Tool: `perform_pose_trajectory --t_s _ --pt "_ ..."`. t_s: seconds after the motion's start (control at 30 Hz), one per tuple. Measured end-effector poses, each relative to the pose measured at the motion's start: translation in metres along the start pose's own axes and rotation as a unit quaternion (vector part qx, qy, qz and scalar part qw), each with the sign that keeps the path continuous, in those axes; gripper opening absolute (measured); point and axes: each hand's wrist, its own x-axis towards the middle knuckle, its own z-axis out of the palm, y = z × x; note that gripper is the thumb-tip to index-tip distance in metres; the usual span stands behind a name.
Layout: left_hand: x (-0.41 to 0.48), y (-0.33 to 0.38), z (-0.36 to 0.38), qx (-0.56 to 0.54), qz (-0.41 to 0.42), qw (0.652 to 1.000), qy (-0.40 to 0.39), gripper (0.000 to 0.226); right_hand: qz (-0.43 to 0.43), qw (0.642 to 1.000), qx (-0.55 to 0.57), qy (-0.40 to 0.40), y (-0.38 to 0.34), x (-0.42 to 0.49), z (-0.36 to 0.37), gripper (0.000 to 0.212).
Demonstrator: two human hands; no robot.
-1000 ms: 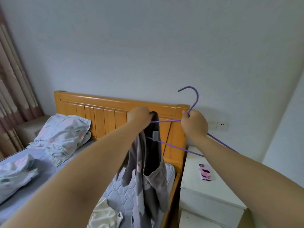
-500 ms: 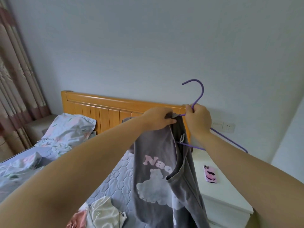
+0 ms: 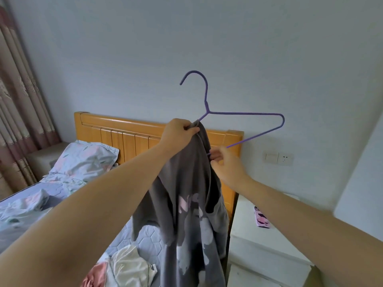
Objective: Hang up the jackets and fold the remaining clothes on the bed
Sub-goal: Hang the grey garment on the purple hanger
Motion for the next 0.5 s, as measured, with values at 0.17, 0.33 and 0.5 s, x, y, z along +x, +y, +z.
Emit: perform_pose_trajectory --t_s 0.17,0.33,0.5 --pt "-0.002 0.003 0.000 -0.039 -0.006 0.999 0.004 0.041 0.057 0.992 0.106 -0.045 -0.001 0.007 0.018 0.022" --pt "-0.004 -0.005 -0.007 -0.112 -0.066 0.991 0.036 0.041 0.087 0.945 -0.134 -0.287 0.042 -0.002 0.027 0.011" --pt "-0.015 -0.048 -0.024 -0.121 -0.085 0.988 0.033 0.016 0.090 0.869 -0.356 -0.333 0.073 -0.001 0.001 0.014"
